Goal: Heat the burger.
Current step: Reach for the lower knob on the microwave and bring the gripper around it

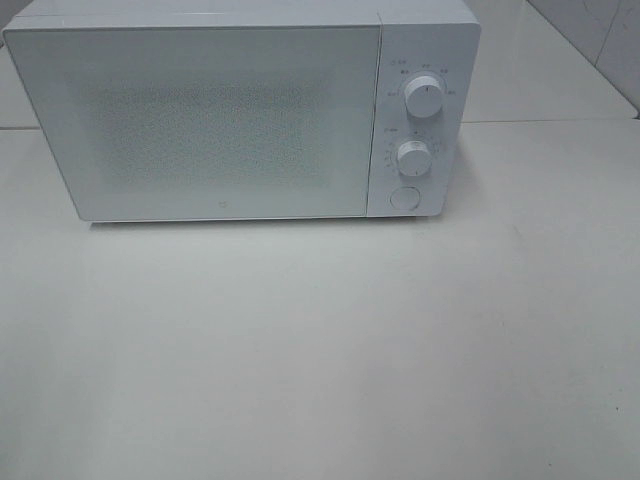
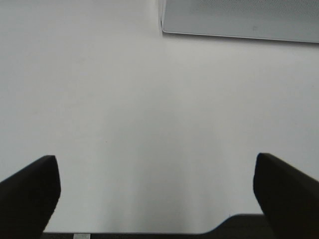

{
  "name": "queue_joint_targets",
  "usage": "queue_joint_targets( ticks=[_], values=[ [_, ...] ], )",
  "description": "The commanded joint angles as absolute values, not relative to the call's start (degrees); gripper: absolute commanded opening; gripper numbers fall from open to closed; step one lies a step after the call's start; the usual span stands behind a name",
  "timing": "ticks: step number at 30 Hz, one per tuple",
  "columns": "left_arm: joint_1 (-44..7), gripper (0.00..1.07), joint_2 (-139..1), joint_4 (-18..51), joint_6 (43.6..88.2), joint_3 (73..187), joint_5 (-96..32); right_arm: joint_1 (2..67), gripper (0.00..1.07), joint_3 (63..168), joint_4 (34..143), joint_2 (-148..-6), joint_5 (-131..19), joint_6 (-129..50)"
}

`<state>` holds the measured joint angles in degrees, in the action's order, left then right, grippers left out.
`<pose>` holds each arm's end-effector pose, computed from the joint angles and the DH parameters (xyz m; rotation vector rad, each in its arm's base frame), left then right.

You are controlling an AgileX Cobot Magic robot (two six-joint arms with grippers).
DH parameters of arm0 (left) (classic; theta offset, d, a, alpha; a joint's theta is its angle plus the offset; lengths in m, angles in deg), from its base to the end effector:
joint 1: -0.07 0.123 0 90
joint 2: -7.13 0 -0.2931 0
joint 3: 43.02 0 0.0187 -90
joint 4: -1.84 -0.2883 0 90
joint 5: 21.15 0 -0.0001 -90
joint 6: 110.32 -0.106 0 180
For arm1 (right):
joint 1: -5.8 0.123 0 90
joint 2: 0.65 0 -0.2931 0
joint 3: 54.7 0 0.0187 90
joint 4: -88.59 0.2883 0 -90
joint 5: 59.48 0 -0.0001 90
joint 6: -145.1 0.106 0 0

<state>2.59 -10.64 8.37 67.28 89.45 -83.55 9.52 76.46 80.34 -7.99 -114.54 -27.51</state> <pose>0.0590 -0.0081 0.2856 -0.0059 2.2238 -0.0943 0.0374 -0.0101 0.2987 0.0603 1.9332 -0.0401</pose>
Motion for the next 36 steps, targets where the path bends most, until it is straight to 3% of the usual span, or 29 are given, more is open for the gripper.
queue_joint_targets(
  ticks=[1, 10, 36],
  values=[
    [2.82, 0.98, -8.64, 5.97, 70.60, 89.22, -82.63, 9.29, 0.74, 76.35, 79.94, -6.56, -114.60, -27.56],
    [2.64, 0.98, 1.68, 5.45, 71.12, 89.17, -82.63, 9.29, 0.74, 76.35, 79.94, -6.56, -114.60, -27.56],
    [2.64, 0.98, 0.36, 5.51, 70.94, 89.17, -82.57, 9.29, 0.74, 76.35, 81.71, -6.79, -114.60, -27.56]
  ],
)
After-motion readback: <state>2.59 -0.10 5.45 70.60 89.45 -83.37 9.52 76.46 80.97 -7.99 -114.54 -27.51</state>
